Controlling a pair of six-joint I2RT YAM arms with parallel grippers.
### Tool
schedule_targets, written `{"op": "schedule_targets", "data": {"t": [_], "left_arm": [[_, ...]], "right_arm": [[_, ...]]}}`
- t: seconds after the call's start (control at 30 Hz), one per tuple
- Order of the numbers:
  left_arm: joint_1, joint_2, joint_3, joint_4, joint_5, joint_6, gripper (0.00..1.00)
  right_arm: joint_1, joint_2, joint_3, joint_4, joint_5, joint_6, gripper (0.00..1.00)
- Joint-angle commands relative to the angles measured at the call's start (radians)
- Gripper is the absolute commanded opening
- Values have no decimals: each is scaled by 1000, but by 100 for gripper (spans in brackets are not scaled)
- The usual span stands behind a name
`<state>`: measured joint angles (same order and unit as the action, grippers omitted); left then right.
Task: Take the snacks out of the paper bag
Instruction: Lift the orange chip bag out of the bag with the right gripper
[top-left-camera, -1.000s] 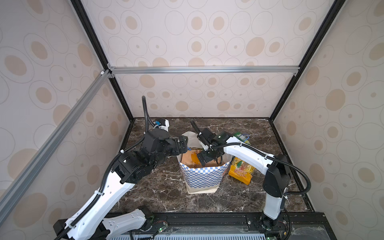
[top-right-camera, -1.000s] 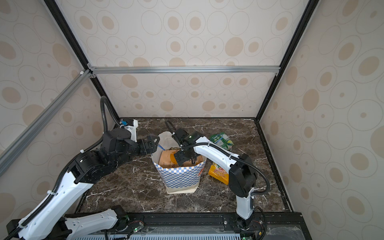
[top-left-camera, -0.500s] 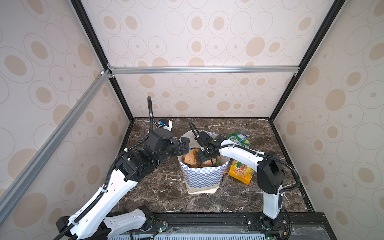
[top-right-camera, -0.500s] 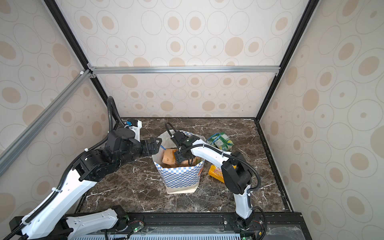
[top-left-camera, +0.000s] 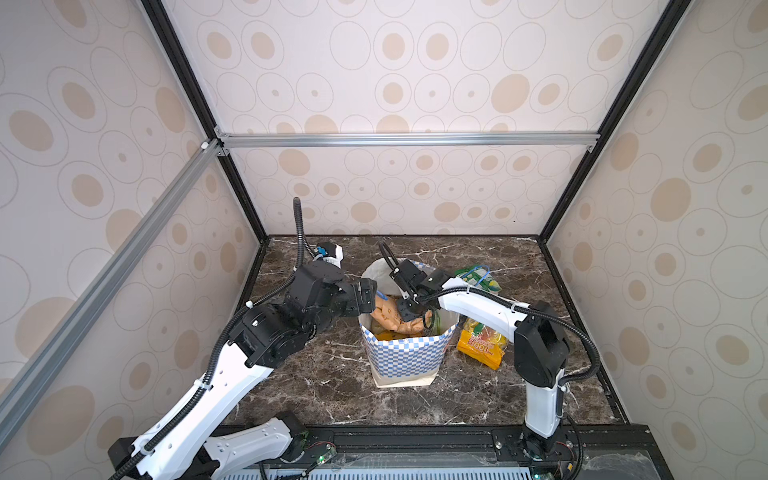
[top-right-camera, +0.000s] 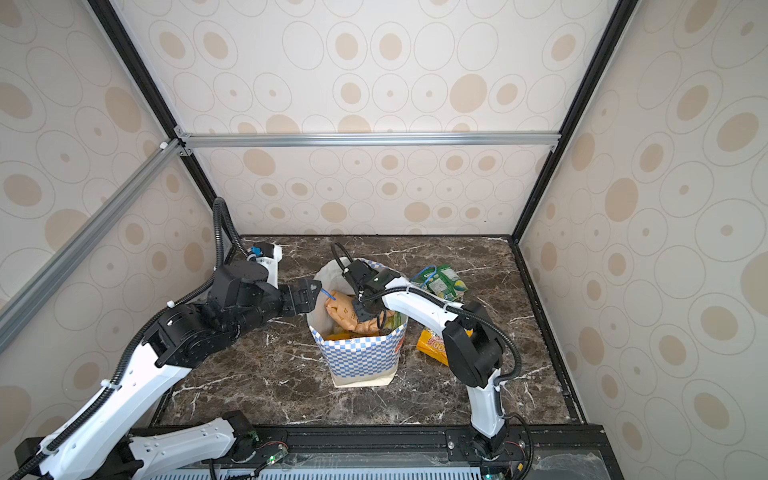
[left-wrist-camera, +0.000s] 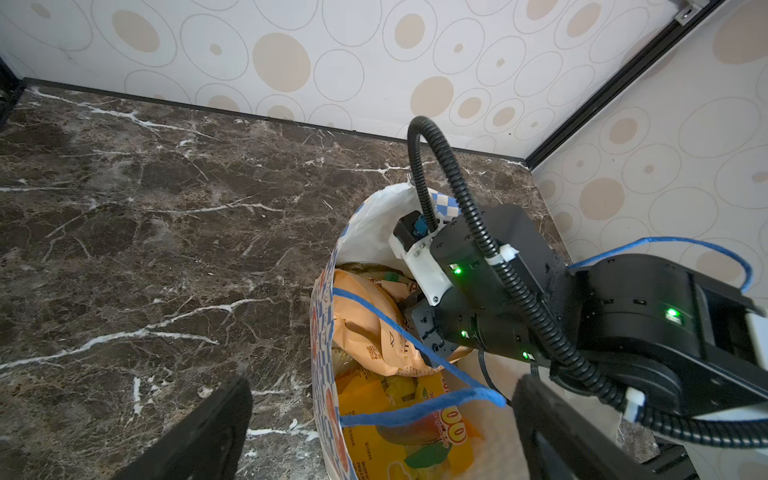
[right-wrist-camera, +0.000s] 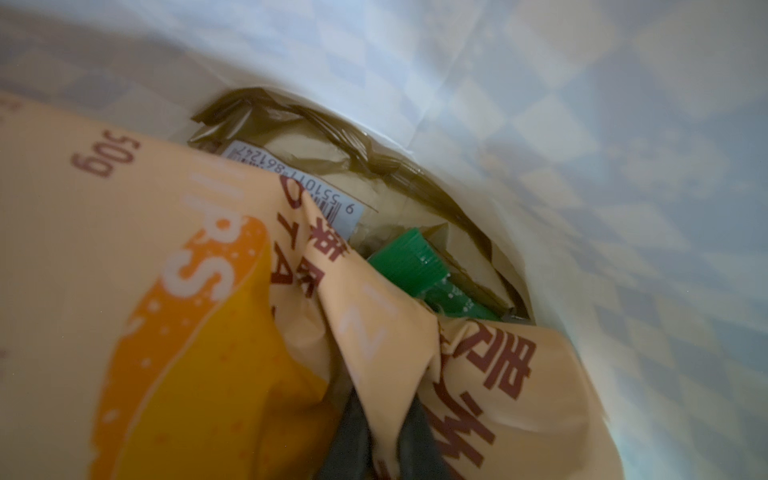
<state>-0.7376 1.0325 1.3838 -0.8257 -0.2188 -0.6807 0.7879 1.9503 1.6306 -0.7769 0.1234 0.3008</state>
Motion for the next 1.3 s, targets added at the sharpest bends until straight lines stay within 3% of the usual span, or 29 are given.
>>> {"op": "schedule_targets", "data": {"t": [0.0,0.97,1.27], "left_arm": [[-2,-11,1,-11,-22,-13,98],[-1,17,57,38,-19,-3,98],[-3,17,112,167,75,36,98]], "right_arm": [[20,-34,28,-53,-79,-17,0],[-11,-316,220,-150,-55,-26,0],[-26,-343,503,-249,-21,-47,0]]}}
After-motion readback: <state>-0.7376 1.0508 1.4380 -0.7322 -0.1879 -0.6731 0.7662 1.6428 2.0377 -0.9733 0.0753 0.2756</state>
